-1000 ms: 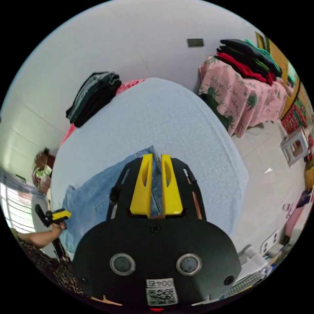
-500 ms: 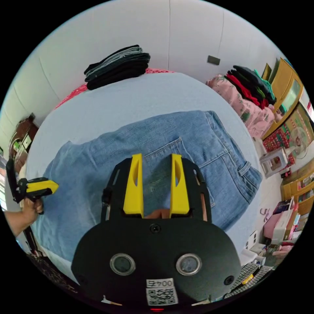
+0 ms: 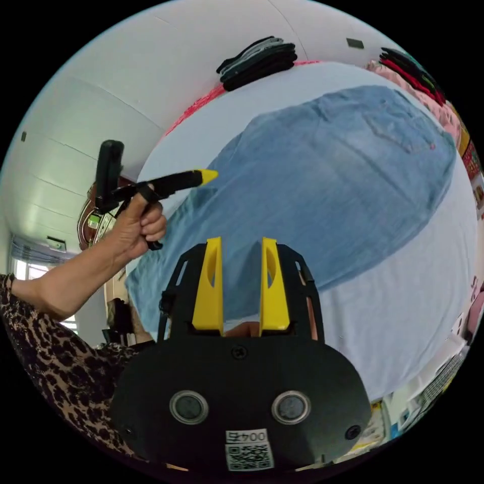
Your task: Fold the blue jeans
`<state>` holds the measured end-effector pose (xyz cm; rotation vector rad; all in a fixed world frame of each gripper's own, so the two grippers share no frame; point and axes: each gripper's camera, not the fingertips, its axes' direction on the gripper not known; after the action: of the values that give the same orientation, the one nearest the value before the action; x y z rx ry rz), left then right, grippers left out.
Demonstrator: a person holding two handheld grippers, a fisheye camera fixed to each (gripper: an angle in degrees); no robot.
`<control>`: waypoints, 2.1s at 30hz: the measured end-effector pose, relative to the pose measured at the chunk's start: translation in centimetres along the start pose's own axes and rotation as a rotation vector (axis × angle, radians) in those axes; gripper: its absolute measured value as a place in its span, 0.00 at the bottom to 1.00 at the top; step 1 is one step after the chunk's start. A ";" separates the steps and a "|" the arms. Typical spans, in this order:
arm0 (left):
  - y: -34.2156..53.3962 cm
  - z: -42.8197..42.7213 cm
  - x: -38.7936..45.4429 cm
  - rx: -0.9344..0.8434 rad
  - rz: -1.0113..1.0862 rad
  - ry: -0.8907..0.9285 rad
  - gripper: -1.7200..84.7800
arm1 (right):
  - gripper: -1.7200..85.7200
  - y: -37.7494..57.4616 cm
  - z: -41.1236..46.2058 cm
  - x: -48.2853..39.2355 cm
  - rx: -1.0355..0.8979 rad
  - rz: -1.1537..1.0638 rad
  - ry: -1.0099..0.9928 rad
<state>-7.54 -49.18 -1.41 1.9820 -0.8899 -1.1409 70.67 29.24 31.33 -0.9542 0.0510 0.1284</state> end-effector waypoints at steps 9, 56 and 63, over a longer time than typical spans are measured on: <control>17.2 -14.0 -8.4 -0.106 0.001 0.017 0.02 | 0.14 7.0 5.2 -12.6 -0.017 0.160 0.006; 21.8 -13.5 -14.3 -0.692 0.250 0.160 0.04 | 0.01 5.1 13.5 -34.3 -0.226 0.344 0.041; 21.3 -14.3 -15.2 -0.693 0.308 0.263 0.03 | 0.01 4.5 18.5 -42.1 -0.296 0.327 0.357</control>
<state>-5.34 -45.21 28.04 1.3290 -0.5342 -0.8324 28.14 43.27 42.58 -1.2511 0.5305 0.2713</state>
